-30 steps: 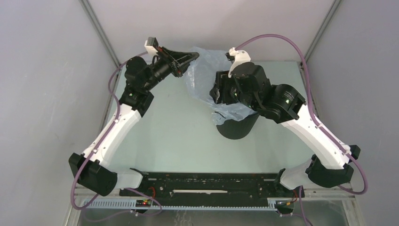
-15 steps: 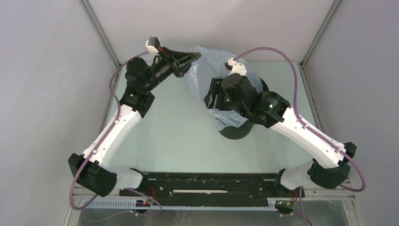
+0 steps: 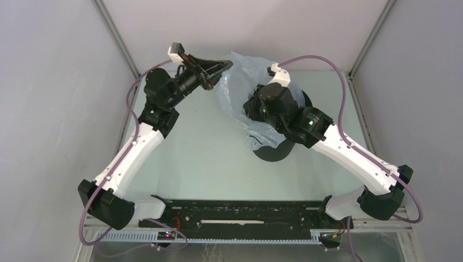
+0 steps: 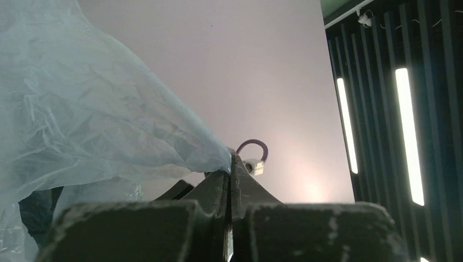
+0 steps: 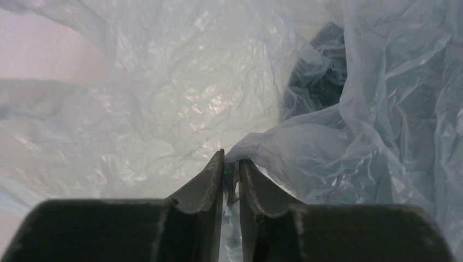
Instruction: Put the trash bags into the trash bin
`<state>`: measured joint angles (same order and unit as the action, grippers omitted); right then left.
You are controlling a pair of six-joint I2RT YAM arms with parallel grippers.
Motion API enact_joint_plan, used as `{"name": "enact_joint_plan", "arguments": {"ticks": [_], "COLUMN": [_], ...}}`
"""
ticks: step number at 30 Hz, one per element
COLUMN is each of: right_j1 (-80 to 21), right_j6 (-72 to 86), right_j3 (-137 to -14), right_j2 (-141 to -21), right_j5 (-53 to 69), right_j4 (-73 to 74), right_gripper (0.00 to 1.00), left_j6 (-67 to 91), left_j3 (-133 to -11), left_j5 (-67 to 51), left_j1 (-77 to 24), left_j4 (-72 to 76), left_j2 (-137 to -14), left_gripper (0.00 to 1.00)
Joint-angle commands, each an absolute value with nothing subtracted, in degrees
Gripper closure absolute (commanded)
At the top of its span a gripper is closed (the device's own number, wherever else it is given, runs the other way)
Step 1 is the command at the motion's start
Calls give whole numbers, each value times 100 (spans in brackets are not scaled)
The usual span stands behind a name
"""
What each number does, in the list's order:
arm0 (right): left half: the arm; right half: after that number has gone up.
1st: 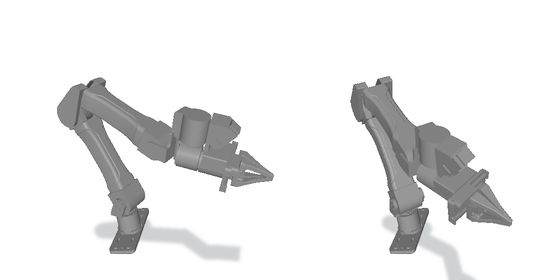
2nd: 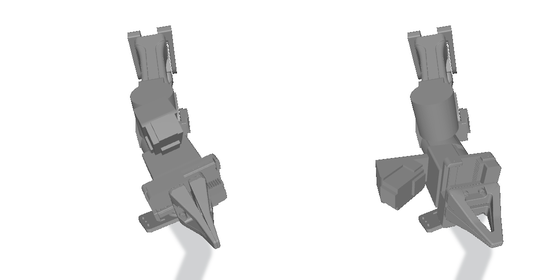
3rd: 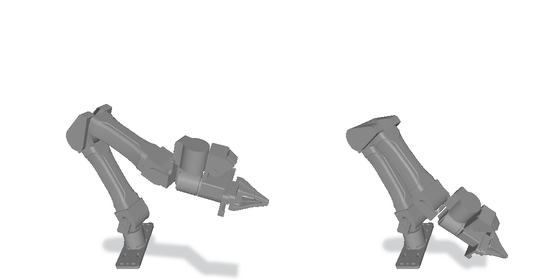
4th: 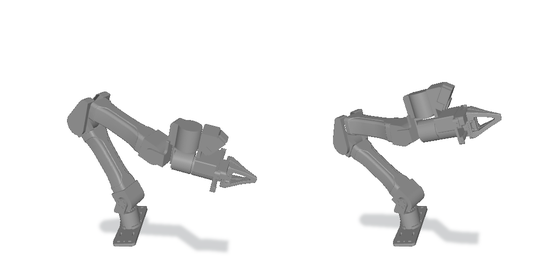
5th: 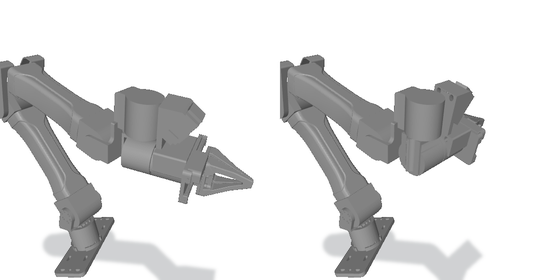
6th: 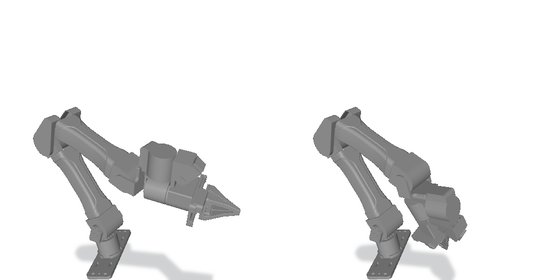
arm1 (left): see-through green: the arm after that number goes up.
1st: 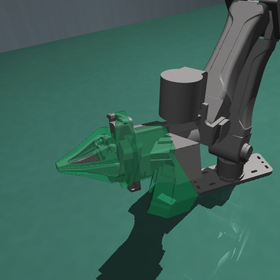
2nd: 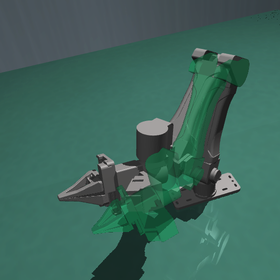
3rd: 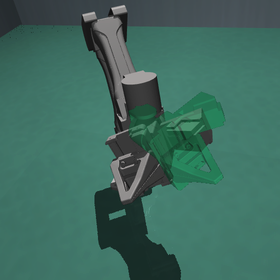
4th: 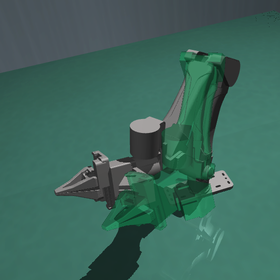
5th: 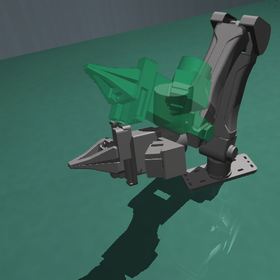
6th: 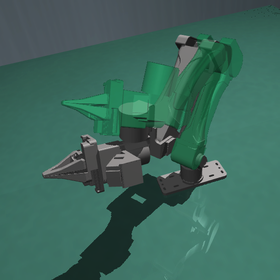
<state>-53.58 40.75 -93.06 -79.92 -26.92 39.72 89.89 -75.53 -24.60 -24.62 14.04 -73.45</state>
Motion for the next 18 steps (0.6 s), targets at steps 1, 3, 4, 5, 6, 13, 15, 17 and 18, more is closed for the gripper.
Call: {"name": "enact_joint_plan", "arguments": {"ticks": [1, 3, 4, 5, 6, 13, 15, 17, 18], "right_j1": [-4888, -4311, -3983, -3594, -3128, -588, 174, 635, 640], "right_j6": [4309, 4581, 4709, 4783, 4924, 5077, 4400, 3749, 3462], "right_j3": [-9790, -9837, -9718, -9547, -9373, -8103, -8064, -8146, -8288], "right_j2": [-7503, -7253, -7092, -6936, -6796, -5870, -5705, -5736, -5835], "right_j5": [-2120, -971, -58, 896, 1782, 5027, 5242, 5064, 4772], "right_j4": [3616, 3683, 3593, 3425, 3305, 3225, 3693, 4197, 4504], "right_gripper": [83, 100, 100, 100, 100, 100, 100, 100, 100], "left_j6": [8760, 8720, 8717, 8704, 8683, 8626, 8623, 8614, 8621], "left_j3": [-7392, -7356, -7322, -7291, -7268, -7118, -7155, -7251, -7292], "left_j5": [-2401, -2400, -2399, -2399, -2399, -2417, -2424, -2490, -2505], "left_j1": [-2475, -2434, -2399, -2373, -2354, -2347, -2362, -2401, -2445], "left_j4": [1435, 1382, 1385, 1387, 1376, 1391, 1395, 1390, 1397], "left_j2": [-7054, -7041, -7031, -7026, -7031, -7167, -7255, -7418, -7501], "left_gripper": [100, 100, 100, 100, 100, 100, 100, 100, 100]}}
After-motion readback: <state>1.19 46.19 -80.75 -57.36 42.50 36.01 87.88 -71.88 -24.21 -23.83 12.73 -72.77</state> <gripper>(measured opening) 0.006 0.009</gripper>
